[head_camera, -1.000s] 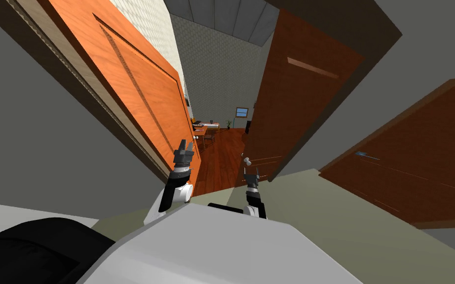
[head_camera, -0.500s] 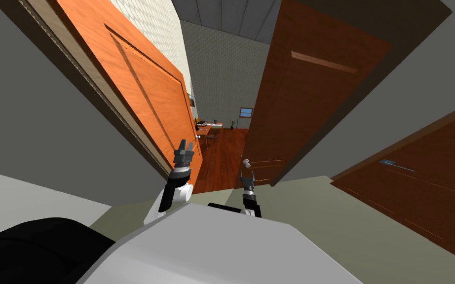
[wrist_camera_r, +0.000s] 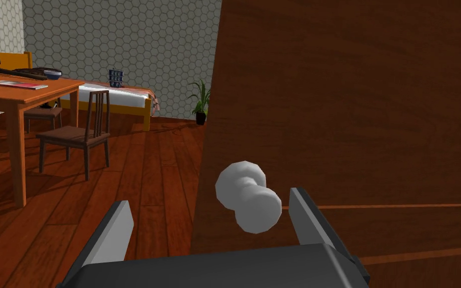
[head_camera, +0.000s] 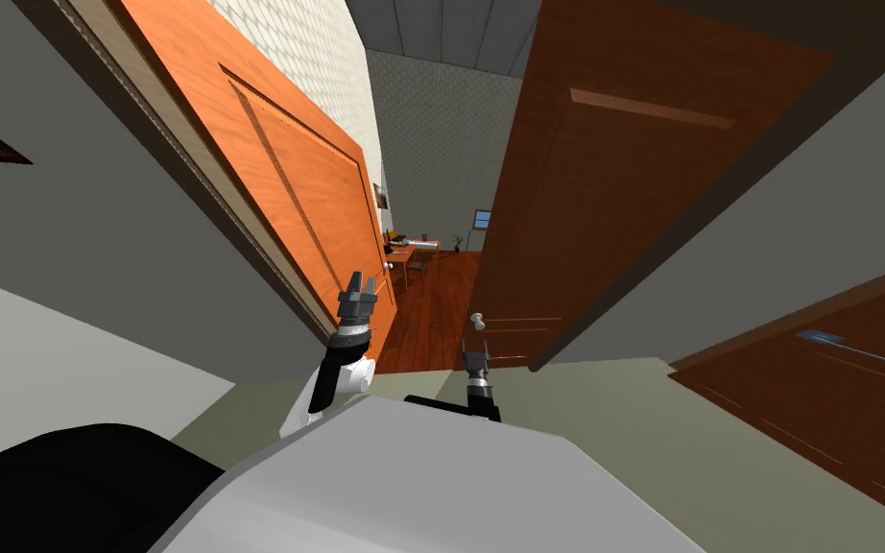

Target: Push the door open

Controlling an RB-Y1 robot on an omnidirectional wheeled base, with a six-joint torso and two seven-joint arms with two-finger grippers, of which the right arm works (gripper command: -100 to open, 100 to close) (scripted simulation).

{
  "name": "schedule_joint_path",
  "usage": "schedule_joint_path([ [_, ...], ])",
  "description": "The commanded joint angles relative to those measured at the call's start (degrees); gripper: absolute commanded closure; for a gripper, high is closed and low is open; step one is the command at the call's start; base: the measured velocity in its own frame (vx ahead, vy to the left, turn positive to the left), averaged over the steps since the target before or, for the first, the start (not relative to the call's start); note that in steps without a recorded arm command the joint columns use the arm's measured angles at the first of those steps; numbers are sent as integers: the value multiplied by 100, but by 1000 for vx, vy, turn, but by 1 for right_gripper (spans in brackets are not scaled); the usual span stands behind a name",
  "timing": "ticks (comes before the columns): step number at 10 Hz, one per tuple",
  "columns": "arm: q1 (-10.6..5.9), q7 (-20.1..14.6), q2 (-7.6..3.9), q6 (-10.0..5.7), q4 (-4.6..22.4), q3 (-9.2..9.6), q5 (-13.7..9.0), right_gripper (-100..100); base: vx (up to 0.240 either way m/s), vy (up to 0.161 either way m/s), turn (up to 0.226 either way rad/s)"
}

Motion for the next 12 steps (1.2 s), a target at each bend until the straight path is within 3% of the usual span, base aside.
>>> schedule_joint_path([
  [1, -91, -184, -2, -80, 261, 106, -121, -100, 49, -120, 134],
  [12, -378, -1049, 54, -483, 1492, 775, -738, -100, 14, -143, 102],
])
